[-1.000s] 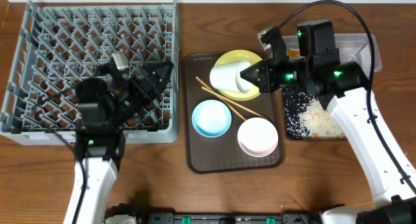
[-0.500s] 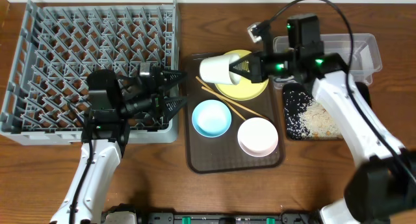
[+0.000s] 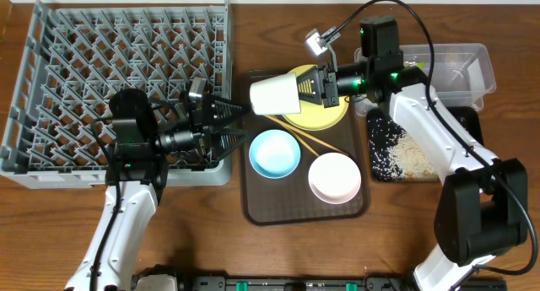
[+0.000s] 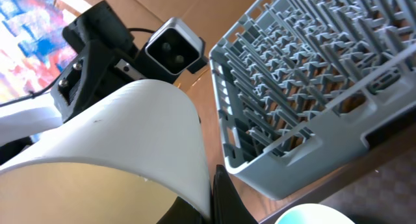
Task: Sort waste into correct bins and load items into the dishwasher
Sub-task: 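Hand the cream cup from the right gripper to the left gripper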
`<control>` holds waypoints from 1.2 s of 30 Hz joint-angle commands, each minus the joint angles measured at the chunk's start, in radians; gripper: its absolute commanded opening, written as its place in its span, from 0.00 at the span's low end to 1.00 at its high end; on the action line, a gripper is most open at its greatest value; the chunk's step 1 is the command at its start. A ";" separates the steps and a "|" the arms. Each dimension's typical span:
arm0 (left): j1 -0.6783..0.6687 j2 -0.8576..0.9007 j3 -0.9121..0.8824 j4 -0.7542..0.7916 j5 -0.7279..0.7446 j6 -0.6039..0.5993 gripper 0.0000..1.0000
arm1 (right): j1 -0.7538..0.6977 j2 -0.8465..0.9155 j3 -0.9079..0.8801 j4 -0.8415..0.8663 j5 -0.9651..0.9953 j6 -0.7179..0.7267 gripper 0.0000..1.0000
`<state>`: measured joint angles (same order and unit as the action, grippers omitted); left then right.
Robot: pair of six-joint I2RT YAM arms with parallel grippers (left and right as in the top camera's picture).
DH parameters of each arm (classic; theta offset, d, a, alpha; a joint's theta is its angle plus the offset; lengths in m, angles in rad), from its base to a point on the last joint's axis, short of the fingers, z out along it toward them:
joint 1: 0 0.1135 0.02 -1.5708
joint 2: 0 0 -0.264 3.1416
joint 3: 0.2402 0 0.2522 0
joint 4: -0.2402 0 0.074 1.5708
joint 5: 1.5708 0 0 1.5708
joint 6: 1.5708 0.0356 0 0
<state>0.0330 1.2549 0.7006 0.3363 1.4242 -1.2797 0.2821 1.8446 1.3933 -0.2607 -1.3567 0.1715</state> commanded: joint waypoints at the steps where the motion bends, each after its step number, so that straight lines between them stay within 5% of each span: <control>1: 0.006 0.000 0.017 0.003 0.048 0.023 0.98 | 0.028 0.017 0.005 0.002 -0.047 -0.032 0.01; 17: 0.006 -0.001 0.017 0.100 0.147 0.040 0.98 | 0.110 0.067 0.005 0.045 -0.101 -0.053 0.01; 26: 0.006 -0.001 0.017 0.100 0.147 0.084 0.98 | 0.117 0.067 0.005 0.214 -0.182 0.079 0.01; 36: 0.006 0.000 0.017 0.100 0.129 0.154 0.99 | 0.135 0.067 0.005 0.108 -0.043 0.107 0.01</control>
<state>0.0330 1.2549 0.7006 0.4290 1.5459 -1.1721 0.3954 1.9106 1.3933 -0.1364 -1.4406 0.2634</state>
